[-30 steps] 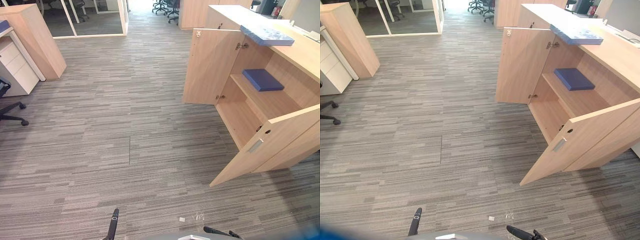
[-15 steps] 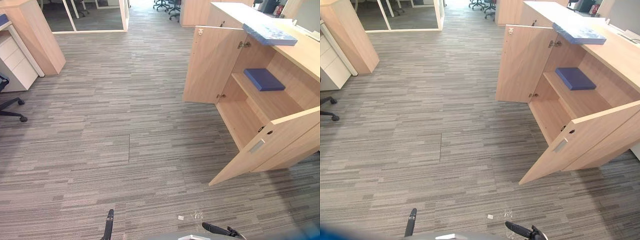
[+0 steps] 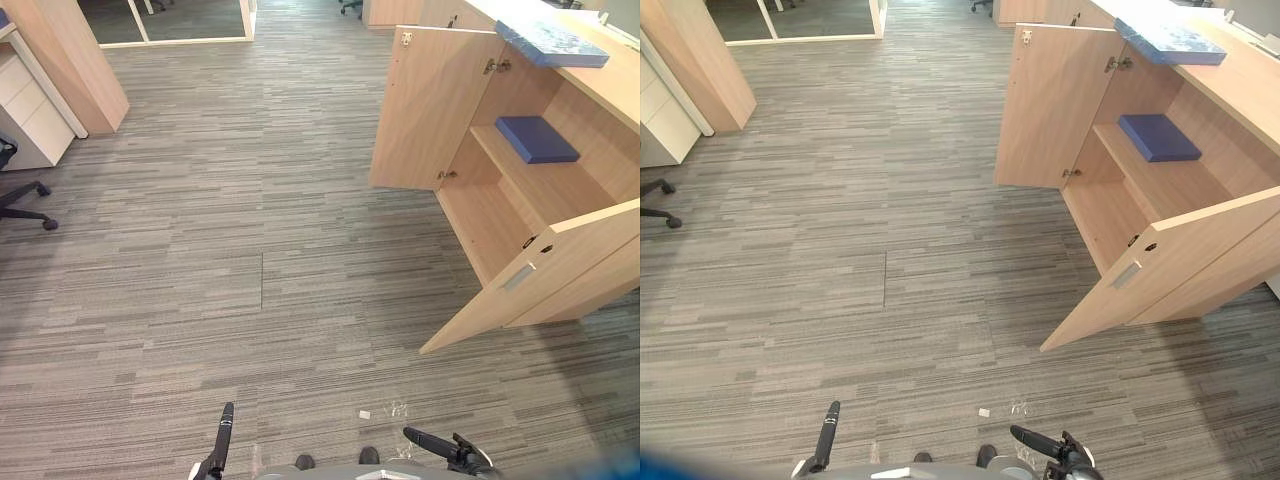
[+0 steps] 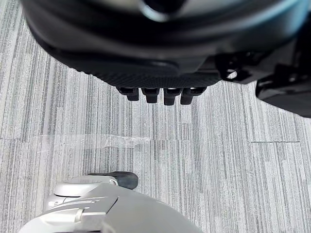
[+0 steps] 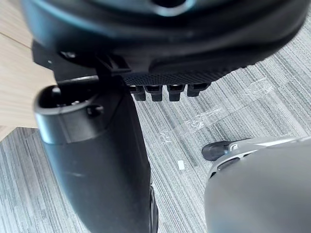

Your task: Walk over to the cabinet, pick up the folder, carry it to the office cabinet, place the folder inside the office cabinet, then close the office cabinet door

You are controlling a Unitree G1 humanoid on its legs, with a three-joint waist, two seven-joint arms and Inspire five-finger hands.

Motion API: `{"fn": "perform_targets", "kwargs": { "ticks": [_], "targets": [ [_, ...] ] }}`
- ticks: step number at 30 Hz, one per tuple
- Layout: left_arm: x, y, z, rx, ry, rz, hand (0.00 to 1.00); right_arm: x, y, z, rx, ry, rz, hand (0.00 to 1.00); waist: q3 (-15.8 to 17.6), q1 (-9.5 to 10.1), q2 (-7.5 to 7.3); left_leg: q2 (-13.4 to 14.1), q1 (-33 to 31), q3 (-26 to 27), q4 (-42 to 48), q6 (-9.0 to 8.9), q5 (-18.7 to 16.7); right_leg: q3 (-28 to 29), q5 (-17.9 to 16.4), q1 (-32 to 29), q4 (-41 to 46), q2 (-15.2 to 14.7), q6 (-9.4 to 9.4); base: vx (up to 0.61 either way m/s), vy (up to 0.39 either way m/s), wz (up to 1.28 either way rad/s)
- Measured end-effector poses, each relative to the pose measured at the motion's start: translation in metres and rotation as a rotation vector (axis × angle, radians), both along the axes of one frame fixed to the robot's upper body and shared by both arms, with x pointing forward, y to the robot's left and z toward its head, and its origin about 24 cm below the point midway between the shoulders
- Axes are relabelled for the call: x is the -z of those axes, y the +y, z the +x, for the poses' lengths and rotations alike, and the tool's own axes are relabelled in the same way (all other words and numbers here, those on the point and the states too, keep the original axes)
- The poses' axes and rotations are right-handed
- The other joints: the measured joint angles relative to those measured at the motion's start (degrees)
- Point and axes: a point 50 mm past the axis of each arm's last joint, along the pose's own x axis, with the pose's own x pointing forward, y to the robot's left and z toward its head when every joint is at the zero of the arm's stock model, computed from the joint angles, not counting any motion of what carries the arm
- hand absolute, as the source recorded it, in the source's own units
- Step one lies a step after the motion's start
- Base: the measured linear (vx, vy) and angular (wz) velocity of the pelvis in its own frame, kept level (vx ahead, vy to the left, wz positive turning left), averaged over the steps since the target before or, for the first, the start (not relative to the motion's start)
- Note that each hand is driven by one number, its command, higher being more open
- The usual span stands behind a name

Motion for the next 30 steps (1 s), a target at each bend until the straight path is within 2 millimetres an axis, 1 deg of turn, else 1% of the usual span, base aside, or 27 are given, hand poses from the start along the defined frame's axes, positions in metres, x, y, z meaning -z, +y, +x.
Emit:
{"fn": "perform_targets", "kwargs": {
  "ticks": [1,2,3,4,5,6,7,8,10,12,14,15,16,17,18,19,20,21,22,23,24,25,26,27,28,29,30],
  "targets": [
    [0.000,0.001,0.000,-0.011,-0.002,0.006,1.00,0.000,0.001,0.001,0.001,-0.001,0.000,1.00,0.1,0.20,-0.20,0.3,-0.8,0.3,1.2,-0.19,-0.7,-1.5,0.0,-0.1,-0.2,-0.1,-0.01,0.01,-0.023,-0.15],
    [0.000,0.003,-0.002,-0.061,-0.007,0.009,1.00,-0.001,0.003,0.003,0.000,-0.011,0.002,1.00,0.3,0.59,-0.49,0.9,-2.9,0.9,5.1,-0.30,-3.1,-2.7,-0.2,-0.3,0.1,-0.1,-0.24,0.01,-0.044,-0.22],
    [0.000,0.004,-0.005,-0.169,-0.018,-0.004,1.00,-0.002,0.003,0.006,0.000,-0.027,-0.002,1.00,0.7,0.62,-0.16,2.1,-5.9,1.0,11.7,-1.34,-6.9,-2.8,-0.9,-0.6,1.2,0.6,-1.10,0.02,-0.048,-0.22],
    [0.000,0.003,-0.006,-0.220,-0.025,-0.013,1.00,-0.003,0.003,0.008,-0.001,-0.038,-0.007,1.00,0.9,0.58,0.05,2.8,-7.1,1.1,14.9,-1.98,-8.8,-2.9,-1.6,-0.7,2.0,1.0,-1.36,0.04,-0.066,-0.16],
    [0.000,0.001,-0.009,-0.312,-0.039,-0.022,1.00,-0.005,0.001,0.010,-0.005,-0.053,-0.018,1.00,1.1,0.61,0.54,4.5,-9.5,1.6,21.6,-4.25,-11.6,-2.9,-3.0,-1.1,3.5,1.8,-1.97,0.06,-0.054,-0.03],
    [0.000,0.002,-0.010,-0.361,-0.049,-0.021,1.00,-0.006,0.002,0.012,-0.017,-0.060,-0.028,1.00,1.3,0.64,0.38,5.5,-12.3,2.9,28.3,-4.79,-11.9,-3.1,-3.9,-1.0,4.2,1.9,-2.55,0.10,-0.057,0.06],
    [-0.001,0.003,-0.008,-0.401,-0.069,-0.020,1.00,-0.007,0.003,0.014,-0.034,-0.064,-0.039,1.00,1.8,0.87,0.12,6.6,-16.7,4.2,36.8,-4.52,-11.7,-3.2,-4.5,-0.5,4.4,1.9,-2.83,0.14,-0.046,0.10],
    [-0.003,0.003,-0.006,-0.443,-0.094,-0.013,1.00,-0.007,0.005,0.016,-0.049,-0.069,-0.046,1.00,2.1,1.50,-0.32,7.8,-20.8,5.5,43.2,-3.65,-13.2,-3.0,-5.3,0.1,5.0,1.5,-3.10,0.15,-0.039,0.00],
    [-0.004,0.003,-0.002,-0.440,-0.103,0.002,1.00,-0.007,0.012,0.017,-0.074,-0.063,-0.046,1.00,2.3,3.03,-1.12,8.7,-24.9,5.8,40.8,-3.85,-13.6,-2.4,-6.0,0.6,5.4,0.1,-1.88,0.19,0.018,-0.11],
    [-0.005,0.004,0.000,-0.436,-0.107,0.006,1.00,-0.006,0.021,0.022,-0.085,-0.071,-0.026,1.00,2.6,3.48,-1.60,8.9,-27.1,5.7,34.0,-3.33,-12.6,-2.0,-7.1,1.8,5.1,-2.2,-0.37,0.37,0.179,-0.09],
    [-0.005,0.004,0.001,-0.443,-0.106,0.019,1.00,-0.007,0.026,0.027,-0.121,-0.079,-0.032,1.00,2.7,3.58,-1.77,10.0,-29.7,5.7,28.2,-3.68,-9.9,-1.4,-8.1,2.9,5.0,-4.7,1.73,0.42,0.274,-0.15],
    [-0.005,0.004,0.001,-0.450,-0.102,0.034,1.00,-0.008,0.026,0.027,-0.135,-0.076,-0.047,1.00,2.7,3.62,-1.62,11.5,-30.9,5.6,24.2,-3.74,-7.6,-1.0,-9.1,4.1,4.9,-6.3,3.44,0.36,0.275,-0.16],
    [-0.005,0.004,0.001,-0.452,-0.099,0.044,1.00,-0.008,0.026,0.028,-0.139,-0.075,-0.056,1.00,2.8,3.68,-1.46,12.3,-31.3,5.4,22.1,-3.81,-6.4,-0.8,-9.7,5.0,4.8,-7.0,4.41,0.47,0.402,-0.24],
    [-0.005,0.004,0.000,-0.459,-0.095,0.063,1.00,-0.007,0.026,0.027,-0.132,-0.062,-0.065,1.00,2.8,3.87,-1.29,13.5,-31.4,4.3,18.3,-4.01,-4.1,-0.4,-11.2,7.0,4.4,-8.6,6.61,0.51,0.480,-0.29],
    [-0.005,0.005,-0.003,-0.470,-0.084,0.076,1.00,-0.005,0.025,0.023,-0.124,-0.035,-0.070,1.00,2.7,4.05,-1.13,13.5,-31.4,3.5,18.1,-6.03,-0.4,-0.1,-13.0,9.7,3.4,-10.9,8.23,0.53,0.515,-0.27],
    [-0.005,0.006,-0.004,-0.472,-0.079,0.080,1.00,-0.002,0.028,0.019,-0.121,-0.011,-0.062,1.00,2.7,4.21,-1.89,12.2,-31.5,4.0,21.0,-6.39,2.1,-0.3,-13.8,11.1,3.0,-12.9,7.97,0.55,0.547,-0.34],
    [-0.006,0.011,-0.003,-0.479,-0.080,0.096,1.00,0.002,0.032,0.014,-0.107,0.031,-0.038,1.00,1.3,4.35,-3.83,9.1,-33.3,4.0,26.7,-5.02,1.4,0.2,-13.0,11.0,4.5,-16.0,6.10,0.58,0.571,-0.18],
    [-0.006,0.012,0.001,-0.490,-0.087,0.098,1.00,0.003,0.034,0.011,-0.080,0.033,-0.017,1.00,0.5,3.94,-4.95,6.2,-33.3,5.4,29.8,-2.89,-2.3,0.6,-10.3,8.7,10.4,-20.0,4.49,0.59,0.571,-0.14],
    [-0.007,0.013,0.002,-0.490,-0.088,0.101,1.00,0.003,0.035,0.011,-0.066,0.028,-0.010,1.00,0.2,3.80,-5.61,4.6,-32.1,6.4,30.0,-1.50,-3.3,1.4,-8.7,7.2,14.7,-22.2,2.77,0.64,0.575,-0.13],
    [-0.007,0.017,0.000,-0.484,-0.079,0.108,1.00,0.003,0.033,0.012,-0.033,0.024,-0.008,1.00,-0.3,3.66,-6.70,1.6,-27.6,9.2,28.5,0.93,-5.0,2.9,-3.2,3.8,24.0,-26.7,-2.75,0.79,0.633,-0.37],
    [-0.006,0.018,-0.005,-0.482,-0.064,0.111,1.00,0.001,0.026,0.013,-0.023,0.013,-0.025,1.00,-0.4,3.48,-6.65,-1.3,-21.5,11.3,25.1,3.14,-6.1,1.2,5.0,1.2,32.6,-31.5,-10.61,0.78,0.605,-0.44],
    [-0.006,0.018,-0.006,-0.480,-0.062,0.111,1.00,0.000,0.023,0.015,-0.020,0.000,-0.036,1.00,-0.3,3.10,-6.50,-2.5,-18.3,12.1,23.3,4.00,-6.3,-0.2,6.5,-0.2,38.6,-33.6,-12.73,0.74,0.552,-0.24],
    [-0.006,0.018,-0.005,-0.471,-0.064,0.108,1.00,-0.003,0.017,0.019,-0.015,-0.018,-0.057,1.00,-0.3,2.06,-5.97,-4.6,-12.4,11.9,19.6,4.72,-6.3,-3.9,6.1,-3.2,51.3,-36.2,-14.91,0.54,0.382,-0.09],
    [-0.006,0.016,-0.003,-0.419,-0.062,0.108,1.00,-0.005,0.014,0.023,-0.028,-0.035,-0.069,1.00,-0.8,1.62,-4.33,-4.8,-7.3,11.7,15.7,4.73,-6.3,-6.0,2.4,-6.7,60.2,-34.2,-12.69,0.49,0.350,-0.09],
    [-0.005,0.014,-0.003,-0.392,-0.059,0.106,1.00,-0.006,0.013,0.025,-0.038,-0.045,-0.077,1.00,-1.0,1.32,-3.44,-4.5,-5.6,11.6,14.3,4.72,-6.3,-7.2,0.2,-8.4,62.1,-32.4,-11.29,0.35,0.231,-0.15],
    [-0.005,0.012,0.002,-0.358,-0.066,0.096,1.00,-0.010,0.008,0.032,-0.049,-0.074,-0.095,1.00,-0.8,0.53,-2.41,-4.4,-2.8,11.5,12.3,4.71,-6.3,-9.6,-3.4,-10.8,63.2,-29.9,-8.93,0.42,0.208,-0.17],
    [-0.005,0.008,0.012,-0.311,-0.074,0.081,1.00,-0.016,0.006,0.045,-0.051,-0.128,-0.106,1.00,0.4,-0.28,-0.79,-4.4,0.5,11.5,10.0,4.69,-6.3,-14.1,-9.1,-14.1,59.7,-25.6,-3.69,0.41,0.173,-0.15]
  ]
}}
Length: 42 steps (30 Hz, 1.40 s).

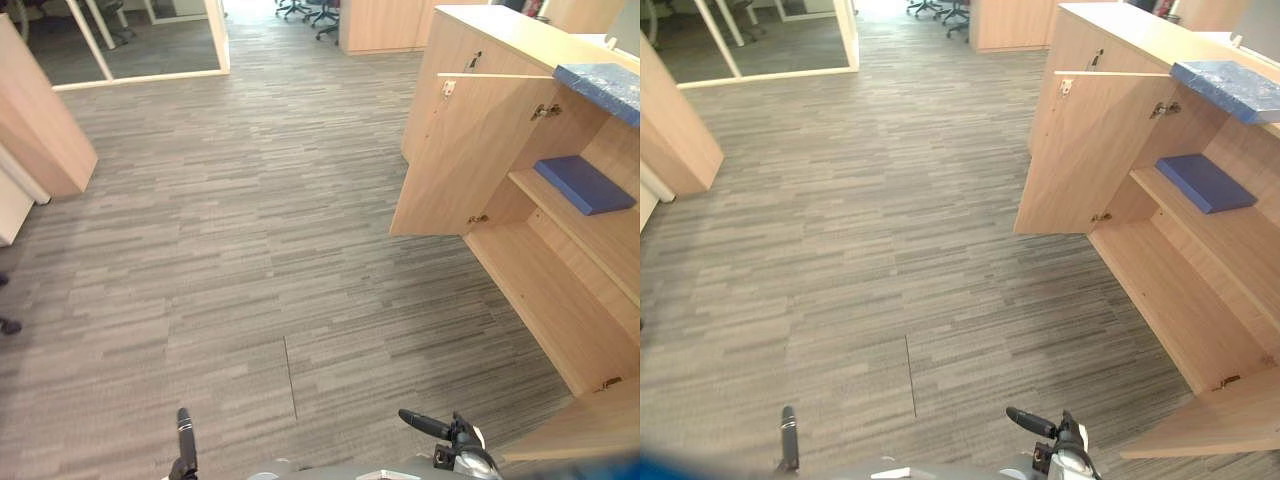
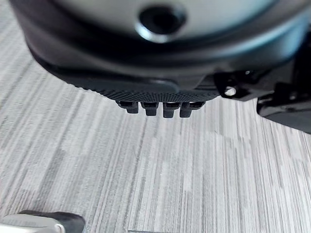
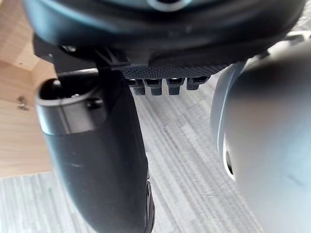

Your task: Walk over to the cabinet, pick up the folder, carry it to the office cabinet, place the folder inside the office cabinet, then close the office cabinet door

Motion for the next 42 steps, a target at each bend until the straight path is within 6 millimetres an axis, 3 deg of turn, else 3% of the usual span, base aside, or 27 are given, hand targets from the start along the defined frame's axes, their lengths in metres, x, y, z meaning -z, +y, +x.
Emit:
{"fn": "perform_targets", "kwargs": {
  "ticks": [1,2,5,6,7,9,11,12,13,14,16,19,20,22,23,25,27,29,30,31,32,33,34,36,37,39,42],
  "targets": [
    [0.000,-0.002,0.005,0.013,-0.007,-0.008,1.00,-0.002,0.000,0.004,-0.003,-0.016,0.003,1.00,0.4,-0.27,0.45,0.0,0.9,0.1,-0.3,-0.05,0.0,-2.2,-1.3,-0.8,-3.3,1.7,1.81,0.40,0.140,-0.16],
    [-0.001,-0.005,0.013,0.028,-0.030,-0.020,1.00,-0.004,0.000,0.009,-0.012,-0.030,0.004,1.00,1.6,-0.56,0.90,-0.1,2.6,0.4,-0.5,-0.41,-0.2,-6.8,-2.4,-1.4,-8.9,3.6,1.80,0.36,0.089,-0.21],
    [-0.005,-0.009,0.027,0.041,-0.098,-0.039,1.00,-0.005,0.004,0.014,-0.002,-0.047,0.028,1.00,2.9,-0.61,0.61,-1.9,7.3,1.7,-2.9,-3.35,-2.0,-18.3,1.0,-5.0,-25.9,10.2,-1.30,0.40,0.067,-0.18],
    [-0.005,-0.008,0.028,0.045,-0.107,-0.040,1.00,-0.002,0.009,0.011,0.015,-0.036,0.053,1.00,3.1,-0.62,-1.34,-4.2,9.6,1.5,-3.8,-4.17,-2.5,-21.2,8.2,-5.3,-32.0,12.2,-8.26,0.38,-0.029,-0.36],
    [-0.005,-0.011,0.028,0.002,-0.119,-0.063,1.00,0.001,0.009,0.005,0.023,-0.014,0.066,1.00,2.7,0.19,-1.91,-5.2,11.0,1.3,-3.4,-4.80,-3.2,-21.6,2.9,-3.8,-34.7,13.7,-12.51,0.41,-0.037,-0.60],
    [-0.003,-0.020,0.026,-0.047,-0.124,-0.094,1.00,0.001,0.009,0.008,0.050,-0.030,0.090,1.00,2.7,-0.24,0.35,-3.2,10.0,0.6,1.9,-4.07,-5.0,-20.9,0.6,-3.0,-36.0,16.6,-11.17,0.43,-0.025,-0.74],
    [-0.002,-0.023,0.024,-0.077,-0.125,-0.111,1.00,0.004,0.003,-0.002,0.123,-0.019,0.102,1.00,3.2,-1.35,1.72,1.1,5.8,1.3,18.0,-4.17,-5.8,-21.0,0.0,1.6,-39.3,20.7,-9.36,0.39,-0.075,-0.39],
    [-0.001,-0.026,0.021,-0.130,-0.133,-0.125,1.00,0.007,0.000,-0.017,0.163,0.005,0.099,1.00,2.9,-1.18,3.22,5.6,1.9,3.2,31.8,-4.63,-2.9,-19.8,0.2,5.6,-43.0,24.8,-8.96,0.28,-0.063,-0.52],
    [-0.001,-0.027,0.019,-0.157,-0.135,-0.130,1.00,0.007,-0.002,-0.021,0.194,0.005,0.103,1.00,2.6,-0.86,3.76,7.9,-0.1,4.2,37.7,-4.83,0.1,-18.4,-0.2,7.1,-44.3,26.7,-8.98,0.40,-0.002,-1.06],
    [-0.001,-0.026,0.016,-0.188,-0.140,-0.133,1.00,0.008,-0.003,-0.026,0.219,0.006,0.098,1.00,2.1,0.15,4.53,12.5,-4.5,5.2,49.9,-3.87,3.4,-15.2,-1.2,9.0,-44.9,29.3,-8.55,0.58,0.110,-1.33],
    [-0.002,-0.023,0.018,-0.220,-0.165,-0.139,1.00,0.010,-0.002,-0.031,0.264,0.006,0.118,1.00,2.4,0.57,4.03,16.3,-10.4,4.6,60.2,-3.78,1.3,-10.6,-2.7,11.6,-44.9,30.9,-8.25,0.62,0.139,-1.35],
    [-0.004,-0.015,0.019,-0.269,-0.194,-0.129,1.00,0.013,0.004,-0.036,0.301,0.026,0.147,1.00,2.7,0.82,2.11,17.4,-17.3,0.3,59.7,-4.14,-3.0,-2.2,-2.8,17.0,-47.4,30.6,-5.56,0.52,0.151,-1.47],
    [-0.005,-0.013,0.020,-0.273,-0.201,-0.124,1.00,0.013,0.004,-0.036,0.302,0.026,0.151,1.00,3.1,1.00,1.65,16.9,-20.5,-3.1,51.5,-4.85,-5.6,2.9,-2.6,19.2,-48.7,29.8,-4.01,0.40,0.209,-1.49],
    [-0.006,-0.013,0.021,-0.270,-0.205,-0.122,1.00,0.014,0.003,-0.038,0.304,0.033,0.150,1.00,3.0,1.39,1.62,16.2,-21.5,-5.8,43.4,-5.42,-6.7,5.7,-2.5,20.1,-49.1,28.9,-2.94,0.34,0.219,-1.26],
    [-0.006,-0.015,0.023,-0.269,-0.210,-0.124,1.00,0.014,0.003,-0.038,0.303,0.038,0.150,1.00,3.0,1.77,1.57,15.4,-21.5,-9.7,33.2,-5.97,-6.7,8.8,-2.6,21.0,-49.4,28.0,-1.29,0.39,0.285,-1.24],
    [-0.007,-0.018,0.025,-0.272,-0.218,-0.129,1.00,0.014,0.003,-0.040,0.305,0.045,0.148,1.00,2.7,2.09,1.61,14.6,-20.8,-17.5,18.7,-7.68,-5.2,12.7,-3.6,21.9,-49.6,26.6,1.79,0.42,0.358,-1.15],
    [-0.005,-0.023,0.022,-0.283,-0.205,-0.142,1.00,0.015,0.001,-0.046,0.303,0.062,0.138,1.00,0.7,2.18,2.41,14.4,-20.8,-22.6,14.0,-8.46,-2.6,15.6,-5.6,21.7,-48.1,25.2,5.13,0.41,0.440,-0.98],
    [-0.002,-0.027,0.014,-0.291,-0.181,-0.150,1.00,0.016,-0.001,-0.054,0.306,0.074,0.131,1.00,-2.1,2.87,2.75,13.3,-19.8,-20.7,14.8,-12.61,1.6,18.5,-8.7,19.6,-43.6,21.3,8.43,0.46,0.551,-1.19],
    [-0.003,-0.021,0.013,-0.299,-0.181,-0.134,1.00,0.017,0.006,-0.054,0.298,0.078,0.146,1.00,-2.8,3.79,0.89,11.3,-18.8,-16.7,15.8,-11.58,-0.2,19.8,-10.1,16.4,-37.1,17.3,8.71,0.43,0.552,-1.44],
    [-0.004,-0.014,0.012,-0.290,-0.173,-0.104,1.00,0.017,0.009,-0.051,0.272,0.075,0.154,1.00,-2.9,3.78,-1.48,7.8,-15.4,-11.2,15.4,-9.01,-1.6,20.8,-8.9,9.1,-22.3,10.5,5.44,0.40,0.529,-1.36],
    [-0.004,-0.012,0.014,-0.278,-0.171,-0.096,1.00,0.016,0.009,-0.049,0.281,0.067,0.157,1.00,-2.7,3.62,-1.80,6.7,-13.9,-9.8,15.2,-7.88,-2.2,21.2,-6.8,6.6,-16.4,8.4,1.81,0.33,0.470,-1.14],
    [-0.003,-0.011,0.014,-0.232,-0.148,-0.089,1.00,0.015,0.004,-0.047,0.296,0.053,0.147,1.00,-1.7,2.93,-1.40,5.0,-9.7,-7.4,13.8,-6.07,-3.1,20.0,-2.6,3.2,-6.8,4.2,-5.71,0.31,0.495,-0.62],
    [-0.002,-0.011,0.013,-0.171,-0.122,-0.079,1.00,0.014,-0.001,-0.047,0.316,0.051,0.138,1.00,-1.5,1.88,-1.11,4.2,-5.5,-6.3,11.5,-5.11,-3.3,15.3,-2.2,2.7,-1.7,1.1,-6.92,0.24,0.396,-0.40],
    [-0.001,-0.012,0.013,-0.084,-0.101,-0.065,1.00,0.015,-0.004,-0.050,0.317,0.057,0.130,1.00,-2.0,1.11,-0.41,4.3,-1.4,-5.7,7.2,-4.39,-3.1,8.3,-1.4,2.6,-2.0,0.2,-5.26,0.19,0.289,-0.22],
    [-0.002,-0.015,0.015,-0.029,-0.101,-0.066,1.00,0.015,-0.003,-0.048,0.318,0.052,0.134,1.00,-2.1,1.13,-0.28,4.3,0.9,-3.8,3.3,-3.90,-2.4,4.0,-0.7,1.5,-6.6,1.1,-1.73,0.22,0.252,-0.41],
    [-0.001,-0.016,0.016,-0.022,-0.103,-0.075,1.00,0.014,-0.004,-0.044,0.339,0.038,0.147,1.00,-1.9,1.08,0.18,4.6,2.7,-0.8,1.0,-3.88,-2.2,0.8,-2.7,-0.5,-13.6,3.7,2.33,0.22,0.115,-0.77],
    [0.001,-0.027,0.021,-0.035,-0.109,-0.117,1.00,0.013,-0.007,-0.037,0.458,-0.011,0.211,1.00,0.3,0.50,2.22,6.6,5.4,1.6,-1.2,-3.86,-2.2,-2.6,-2.9,-2.1,-24.2,9.8,3.83,0.27,-0.022,-0.82]
  ]
}}
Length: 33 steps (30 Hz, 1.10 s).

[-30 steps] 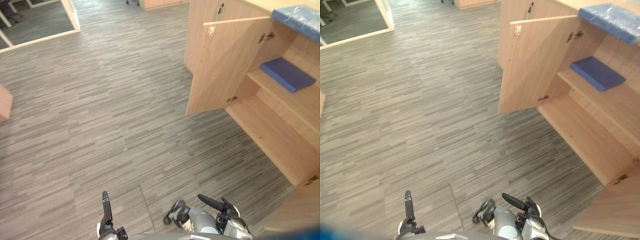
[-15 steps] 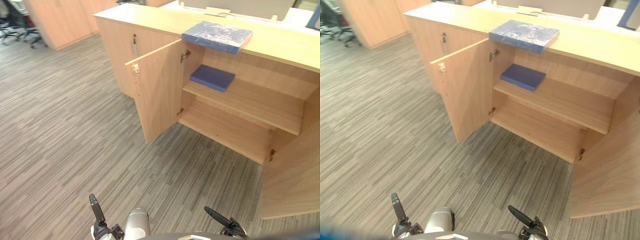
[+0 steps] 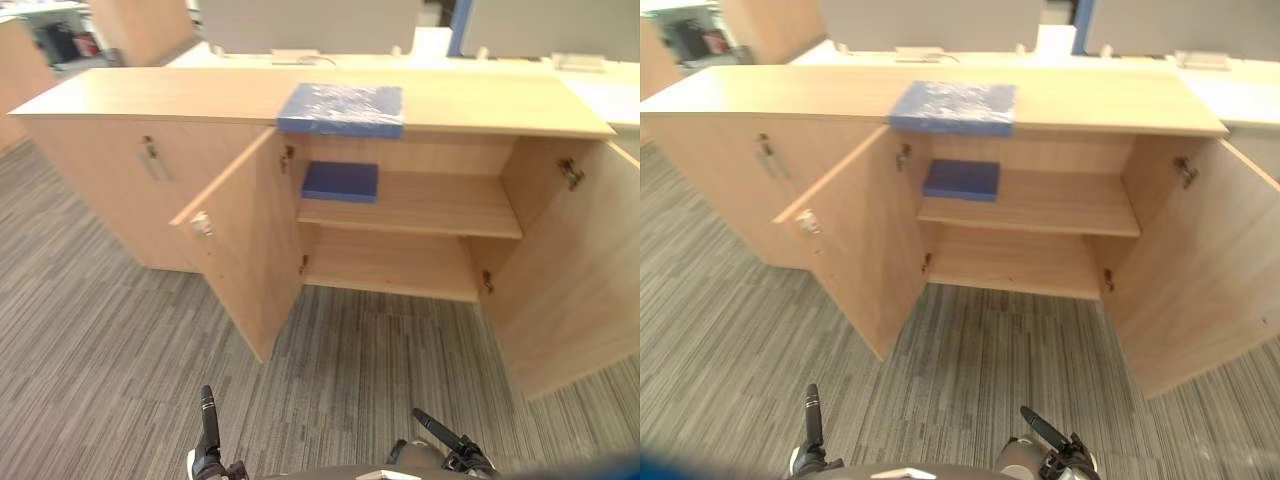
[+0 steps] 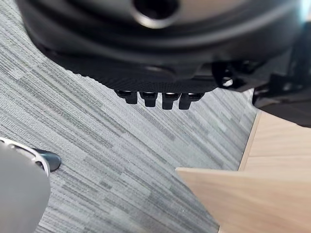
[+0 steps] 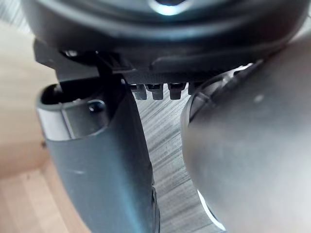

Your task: Walk over to the cabinet, pick up the folder, carry it to the office cabinet, place the folder inside the office cabinet, then close the office cabinet door

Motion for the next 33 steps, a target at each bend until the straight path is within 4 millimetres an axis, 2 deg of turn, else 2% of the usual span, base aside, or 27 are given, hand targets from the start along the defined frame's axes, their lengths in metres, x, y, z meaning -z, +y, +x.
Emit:
{"fn": "perform_targets", "kwargs": {
  "ticks": [2,3,4,5,7,9,11,12,13,14,15,16,17,19,20,22,23,24,25,26,27,28,30,31,32,33],
  "targets": [
    [-0.001,-0.004,0.009,0.004,-0.022,-0.018,1.00,-0.001,-0.001,0.002,0.046,-0.019,0.016,1.00,1.0,-0.10,-0.11,0.9,1.2,0.0,-0.7,-0.32,-0.2,0.0,0.3,-1.4,-2.4,1.6,-0.03,0.28,-0.170,-0.23],
    [-0.002,-0.002,0.013,0.005,-0.034,-0.016,1.00,-0.001,0.002,0.002,0.049,-0.022,0.023,1.00,1.5,-0.07,-1.07,1.2,2.4,-0.3,-0.7,-2.05,-1.4,0.7,3.4,-1.9,-4.3,1.8,-0.97,0.27,-0.222,-0.03],
    [-0.002,-0.003,0.014,0.003,-0.041,-0.024,1.00,0.000,0.002,0.001,0.046,-0.019,0.025,1.00,2.0,0.02,-0.94,1.8,3.3,-0.5,-0.7,-2.74,-1.9,0.4,2.2,-1.2,-3.2,2.2,-3.88,0.27,-0.243,0.02],
    [-0.002,-0.004,0.015,0.004,-0.046,-0.030,1.00,-0.001,0.002,0.003,0.043,-0.023,0.023,1.00,2.1,0.01,-0.80,2.1,3.4,-0.7,-0.7,-2.66,-1.9,0.2,1.1,-1.1,-2.4,2.2,-3.59,0.23,-0.219,0.10],
    [-0.003,-0.007,0.017,-0.006,-0.060,-0.045,1.00,-0.001,0.001,0.003,0.040,-0.022,0.024,1.00,2.3,0.03,-0.98,2.9,5.0,-1.7,-0.8,-2.86,-2.0,-0.8,-3.6,-0.1,1.3,2.1,-4.00,0.29,-0.263,0.22],
    [-0.002,-0.009,0.017,0.012,-0.059,-0.051,1.00,0.000,0.001,-0.001,0.045,-0.016,0.029,1.00,1.9,-0.12,-0.54,4.4,5.2,-3.6,0.7,-3.43,-2.4,-2.7,-6.2,1.8,1.8,2.5,-3.74,0.26,-0.249,0.40],
    [-0.002,-0.011,0.014,-0.009,-0.063,-0.064,1.00,0.002,-0.002,-0.009,0.084,-0.002,0.044,1.00,1.3,-0.30,0.47,7.4,1.7,-6.6,10.0,-5.62,-4.5,-5.2,-7.1,4.9,-0.8,4.9,-3.95,0.22,-0.260,0.44],
    [-0.002,-0.010,0.014,-0.027,-0.066,-0.071,1.00,0.003,-0.003,-0.013,0.095,0.007,0.048,1.00,0.9,-0.09,1.09,9.5,-3.5,-8.7,22.8,-6.95,-5.3,-6.2,-6.9,7.2,-3.7,7.4,-3.77,0.12,-0.176,0.15],
    [-0.002,-0.010,0.011,-0.031,-0.064,-0.070,1.00,0.003,-0.003,-0.014,0.095,0.011,0.046,1.00,0.8,0.13,1.37,10.4,-6.5,-9.4,30.3,-8.17,-5.1,-6.4,-6.7,8.4,-5.2,8.8,-3.44,0.18,-0.184,-0.03],
    [-0.002,-0.007,0.005,-0.057,-0.061,-0.069,1.00,0.003,-0.003,-0.016,0.092,0.016,0.046,1.00,0.4,0.25,1.63,11.4,-11.2,-10.3,42.5,-9.99,-4.1,-6.8,-6.4,10.5,-8.0,11.1,-2.98,0.16,-0.100,-0.08],
    [-0.002,-0.004,0.002,-0.079,-0.060,-0.066,1.00,0.005,-0.001,-0.019,0.070,0.034,0.049,1.00,0.3,0.15,1.70,11.8,-15.1,-10.4,51.1,-10.15,-3.6,-7.0,-6.1,13.0,-11.0,13.3,-2.63,0.19,-0.119,-0.05],
    [-0.002,-0.004,0.002,-0.091,-0.062,-0.067,1.00,0.005,-0.001,-0.020,0.068,0.041,0.051,1.00,0.3,0.17,1.69,12.1,-16.8,-10.1,54.0,-9.44,-3.5,-7.1,-5.7,14.3,-12.7,14.3,-2.48,0.16,-0.095,-0.03],
    [-0.004,-0.001,0.006,-0.095,-0.076,-0.058,1.00,0.005,0.002,-0.019,0.047,0.046,0.050,1.00,0.3,0.39,1.50,12.3,-19.9,-9.0,56.7,-7.92,-3.7,-7.1,-4.4,16.4,-15.7,15.8,-2.53,0.15,-0.093,-0.10],
    [-0.007,0.003,0.010,-0.090,-0.093,-0.040,1.00,0.005,0.006,-0.016,0.002,0.050,0.048,1.00,0.3,0.85,0.34,12.1,-23.0,-6.8,53.3,-5.73,-4.9,-6.7,-2.9,18.3,-19.0,16.5,-3.68,0.15,-0.078,-0.19],
    [-0.008,0.004,0.012,-0.084,-0.100,-0.032,1.00,0.005,0.008,-0.014,-0.029,0.051,0.045,1.00,0.2,1.25,-0.15,11.5,-24.1,-5.9,47.4,-4.34,-5.7,-6.1,-2.0,19.5,-20.7,16.5,-4.36,0.16,-0.041,-0.31],
    [-0.008,0.001,0.015,-0.075,-0.103,-0.034,1.00,0.005,0.008,-0.011,-0.051,0.054,0.030,1.00,0.3,1.97,-0.38,10.3,-23.3,-5.8,34.7,-3.87,-6.0,-4.6,-1.1,21.2,-22.6,16.3,-3.85,0.19,0.020,-0.40],
    [-0.007,-0.002,0.013,-0.075,-0.097,-0.036,1.00,0.004,0.007,-0.010,-0.071,0.056,0.018,1.00,0.0,2.53,-0.01,8.8,-21.5,-6.1,24.7,-2.86,-4.7,-3.4,-0.9,21.7,-22.8,16.0,-3.56,0.16,0.103,-0.47],
    [-0.007,-0.005,0.011,-0.081,-0.089,-0.040,1.00,0.003,0.005,-0.008,-0.081,0.052,0.009,1.00,-0.4,2.63,0.52,8.1,-20.5,-7.1,18.7,-1.38,-1.4,-2.6,-1.0,22.2,-23.3,16.0,-3.14,0.20,0.172,-0.61],
    [-0.005,-0.008,0.008,-0.085,-0.077,-0.047,1.00,0.002,0.003,-0.007,-0.088,0.046,-0.004,1.00,-1.1,2.73,1.46,7.3,-19.8,-7.8,13.5,-0.04,3.9,-1.4,-1.3,22.5,-23.6,16.2,-2.55,0.14,0.151,-0.53],
    [-0.004,-0.009,0.006,-0.082,-0.068,-0.050,1.00,0.002,0.002,-0.006,-0.101,0.045,-0.014,1.00,-1.3,2.75,1.78,7.0,-19.3,-7.9,11.7,-0.68,6.9,-0.5,-1.5,22.5,-23.3,16.2,-2.17,0.21,0.198,-0.57],
    [-0.003,-0.006,0.004,-0.067,-0.051,-0.039,1.00,0.002,0.006,-0.007,-0.113,0.048,-0.008,1.00,-2.0,2.62,0.69,5.7,-17.2,-6.8,8.7,-2.41,7.4,0.8,-1.9,22.6,-22.3,14.4,-0.89,0.25,0.181,-0.45],
    [-0.003,-0.004,0.003,-0.035,-0.042,-0.025,1.00,0.004,0.011,-0.008,-0.128,0.058,-0.002,1.00,-3.0,2.45,-0.25,3.9,-14.6,-5.3,4.9,-1.71,8.2,1.5,-2.7,21.5,-19.4,11.6,0.71,0.25,0.164,-0.39],
    [-0.003,-0.005,0.005,0.014,-0.037,-0.019,1.00,0.003,0.011,-0.009,-0.157,0.066,-0.014,1.00,-3.1,2.59,-0.66,1.8,-11.3,-3.3,1.1,-1.45,8.9,3.2,-4.0,18.5,-11.0,7.4,2.87,0.25,0.193,-0.32],
    [-0.002,-0.005,0.005,0.061,-0.024,-0.021,1.00,0.003,0.009,-0.008,-0.180,0.066,-0.028,1.00,-3.3,2.35,-0.93,-0.2,-8.8,-2.4,-1.4,-1.16,8.8,4.5,-4.1,14.4,-0.2,2.8,2.88,0.24,0.236,-0.23],
    [-0.002,-0.004,0.005,0.075,-0.021,-0.019,1.00,0.003,0.010,-0.008,-0.180,0.065,-0.025,1.00,-3.4,2.10,-1.19,-0.9,-7.9,-2.3,-2.0,-0.68,8.8,4.6,-3.7,13.2,3.6,1.0,2.48,0.22,0.216,-0.06],
    [-0.001,-0.003,0.004,0.092,-0.012,-0.021,1.00,0.002,0.007,-0.009,-0.178,0.068,-0.045,1.00,-3.3,1.59,-1.43,-1.7,-6.0,-2.2,-3.3,-0.25,8.8,3.9,-4.0,11.9,8.3,-2.1,1.56,0.18,0.128,0.08]
  ]
}}
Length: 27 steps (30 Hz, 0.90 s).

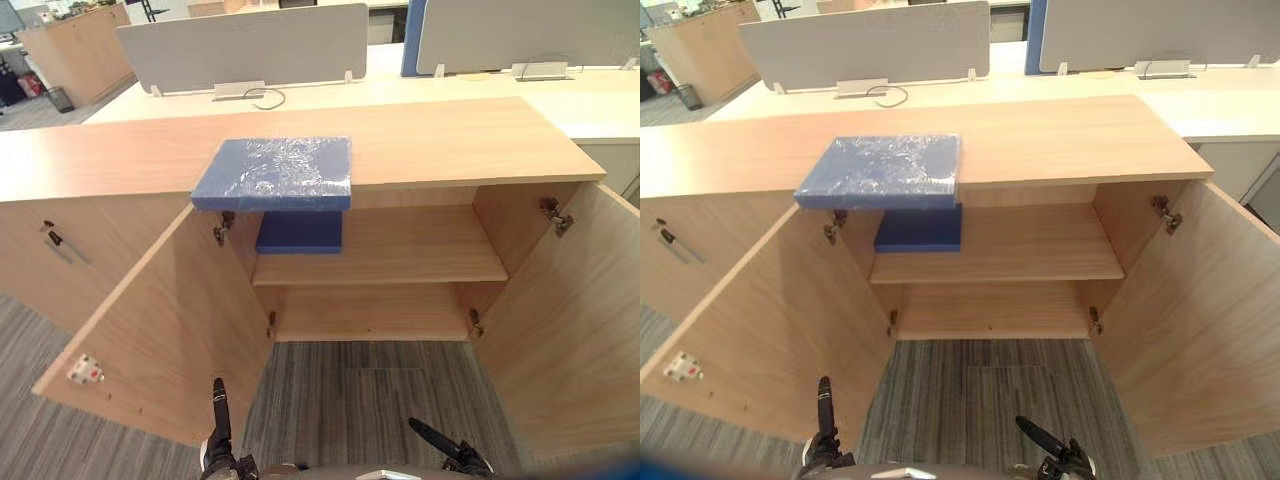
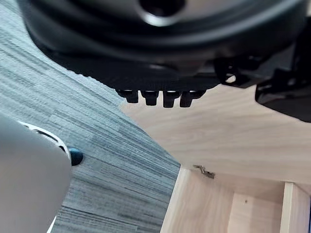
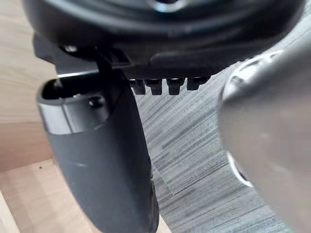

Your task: Walk over to the cabinet, pick up the folder, carry it to the office cabinet, place the folder inside the office cabinet, then close the office cabinet door

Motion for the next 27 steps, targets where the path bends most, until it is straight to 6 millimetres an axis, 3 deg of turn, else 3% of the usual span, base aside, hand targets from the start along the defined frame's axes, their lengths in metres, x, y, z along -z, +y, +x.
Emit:
{"fn": "perform_targets", "kwargs": {
  "ticks": [1,4,5,6,9,10,13,16,22,24,27],
  "targets": [
    [0.000,0.000,-0.001,0.004,0.003,0.000,1.00,0.000,-0.003,-0.003,0.001,0.005,-0.013,1.00,-0.1,-0.14,0.16,0.0,1.5,-0.2,-0.9,0.05,0.0,-1.1,-0.3,-0.1,0.1,-2.4,-0.23,0.17,0.112,0.08],
    [0.001,0.001,-0.002,0.020,0.009,-0.006,1.00,0.000,-0.003,-0.007,0.021,0.010,-0.007,1.00,-0.1,-0.61,0.16,1.7,2.6,-0.7,-1.5,-0.16,-0.2,0.2,0.5,-0.1,-7.8,-2.9,1.13,0.09,-0.002,0.07],
    [0.001,0.002,-0.003,0.033,0.012,-0.007,1.00,0.001,0.000,-0.007,0.021,0.013,0.002,1.00,-0.1,-0.74,-0.11,2.3,2.6,-0.9,-1.5,-0.98,-0.3,2.0,2.8,0.0,-15.0,-1.8,2.72,0.06,-0.152,-0.02],
    [0.001,0.007,-0.002,0.034,0.006,-0.010,1.00,0.003,0.007,-0.009,0.019,0.021,0.028,1.00,-0.4,-0.85,-1.56,1.9,2.8,-1.0,-1.6,-2.31,-0.7,4.1,7.1,0.4,-20.6,-1.2,5.51,0.08,-0.212,-0.06],
    [0.005,-0.008,-0.008,-0.019,0.005,-0.096,1.00,0.001,-0.011,-0.012,0.017,0.026,-0.006,1.00,-0.8,-1.60,1.65,4.6,3.8,-1.1,-2.5,-3.48,-0.5,3.4,6.8,1.4,-21.8,2.0,4.00,0.08,-0.183,-0.10],
    [0.005,-0.009,-0.010,-0.048,-0.001,-0.115,1.00,0.001,-0.013,-0.013,0.014,0.030,-0.011,1.00,-0.9,-1.60,1.93,5.1,3.9,-1.3,-2.5,-3.61,-0.5,2.9,6.6,1.7,-21.9,2.5,3.84,0.05,-0.163,0.08],
    [0.003,-0.008,-0.009,-0.213,-0.082,-0.205,1.00,0.002,-0.012,-0.018,0.006,0.047,0.000,1.00,-1.1,-1.57,1.70,6.9,4.1,-3.1,-3.7,-5.05,0.3,0.3,7.0,4.1,-24.9,4.7,3.61,0.00,-0.139,0.30],
    [-0.004,-0.004,-0.014,-0.352,-0.179,-0.267,1.00,0.004,-0.003,-0.019,-0.037,0.062,0.030,1.00,-2.4,-1.00,0.44,8.4,3.4,-4.1,-5.6,-6.04,1.4,-1.4,8.6,5.3,-29.2,7.1,3.30,0.02,-0.046,0.19],
    [-0.038,-0.023,0.013,-0.265,-0.400,-0.356,1.00,0.005,0.006,-0.013,-0.157,0.082,0.032,1.00,-3.7,0.02,-0.26,8.2,1.4,-5.3,-6.9,-5.53,2.4,-2.9,11.1,5.8,-33.8,8.2,3.28,0.04,0.002,0.12],
    [-0.060,-0.033,0.029,-0.220,-0.516,-0.385,1.00,0.005,0.007,-0.009,-0.176,0.079,0.030,1.00,-3.7,0.17,0.52,7.9,1.5,-5.5,-7.2,-5.26,2.6,-3.6,12.1,7.1,-36.0,8.5,3.41,0.02,0.019,0.10],
    [-0.087,-0.026,0.045,-0.145,-0.629,-0.284,1.00,0.005,0.009,-0.007,-0.229,0.086,0.011,1.00,-3.7,0.25,1.24,7.8,2.0,-5.8,-7.3,-5.10,2.7,-4.2,12.3,8.2,-36.7,8.5,3.42,0.00,0.007,0.11]
  ]
}}
